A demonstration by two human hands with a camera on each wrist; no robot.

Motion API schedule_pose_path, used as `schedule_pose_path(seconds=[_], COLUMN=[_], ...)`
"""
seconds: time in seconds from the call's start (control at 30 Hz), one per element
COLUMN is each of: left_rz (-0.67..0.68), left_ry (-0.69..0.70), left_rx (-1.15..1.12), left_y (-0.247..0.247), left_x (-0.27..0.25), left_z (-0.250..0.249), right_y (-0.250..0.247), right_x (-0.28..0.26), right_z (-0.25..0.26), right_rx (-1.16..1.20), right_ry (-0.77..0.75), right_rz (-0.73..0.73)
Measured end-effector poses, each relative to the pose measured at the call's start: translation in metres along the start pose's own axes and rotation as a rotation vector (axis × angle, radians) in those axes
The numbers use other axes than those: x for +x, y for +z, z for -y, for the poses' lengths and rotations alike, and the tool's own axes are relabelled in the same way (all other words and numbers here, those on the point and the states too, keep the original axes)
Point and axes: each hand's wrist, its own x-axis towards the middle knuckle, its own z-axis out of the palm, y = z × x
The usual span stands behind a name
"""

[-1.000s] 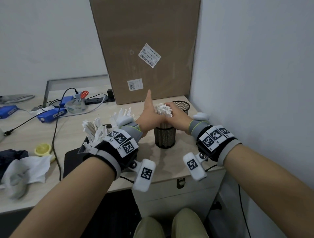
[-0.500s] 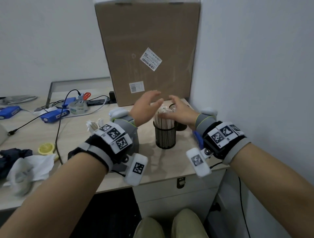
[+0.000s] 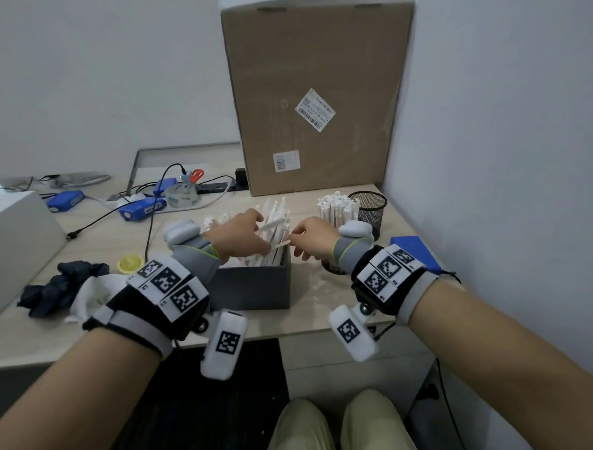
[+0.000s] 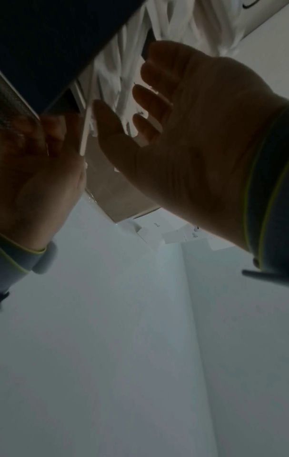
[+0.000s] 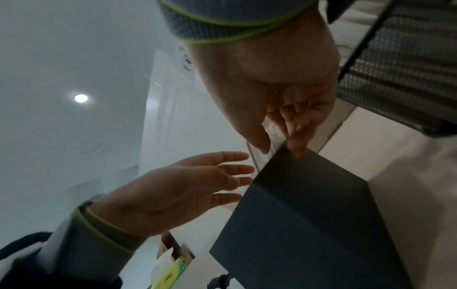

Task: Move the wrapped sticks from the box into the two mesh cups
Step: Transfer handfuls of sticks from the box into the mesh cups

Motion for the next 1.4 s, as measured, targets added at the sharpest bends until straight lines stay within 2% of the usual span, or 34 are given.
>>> schedule_pose_path(seconds=[0.1, 0.2, 0.3, 0.43, 0.53, 0.67, 0.9, 1.0, 1.17, 1.33, 1.4], left_rz=[-0.039, -0.132, -0.197, -0.222, -0.213, -0.223, -0.252, -0.186, -0.086, -0.042, -0.046], left_ry=[0.016, 0.002, -0.060, -0.105, -0.049, 0.036, 0.064, 0.097, 0.170, 0.212, 0.211], left_rx=[0.149, 0.108, 0.093, 0.242, 0.252, 0.154, -0.334, -0.387, -0.127, -0.017, -0.047], left_y=[0.015, 0.027, 0.034, 0.038, 0.035, 0.032, 0.026, 0.025, 0.027, 0.029, 0.030], left_x=[0.001, 0.007, 0.013, 0.020, 0.023, 0.022, 0.017, 0.016, 0.013, 0.014, 0.014], left_z=[0.002, -0.001, -0.006, -0.005, 0.001, 0.008, 0.006, 0.007, 0.008, 0.007, 0.005], right_y=[0.009, 0.010, 0.007, 0.004, 0.005, 0.007, 0.010, 0.011, 0.011, 0.011, 0.011], right_x=[0.005, 0.009, 0.008, 0.008, 0.006, 0.005, 0.005, 0.006, 0.005, 0.002, 0.000], right_z=[-0.001, 0.002, 0.006, 0.005, 0.004, 0.004, 0.004, 0.002, 0.003, 0.003, 0.003], right_rx=[0.081, 0.123, 0.171, 0.284, 0.335, 0.388, 0.413, 0.421, 0.435, 0.430, 0.420], right_ry=[0.062, 0.075, 0.104, 0.121, 0.117, 0.114, 0.123, 0.125, 0.118, 0.102, 0.093], right_rz=[0.016, -0.002, 0.053, 0.114, 0.139, 0.146, 0.124, 0.115, 0.118, 0.119, 0.125])
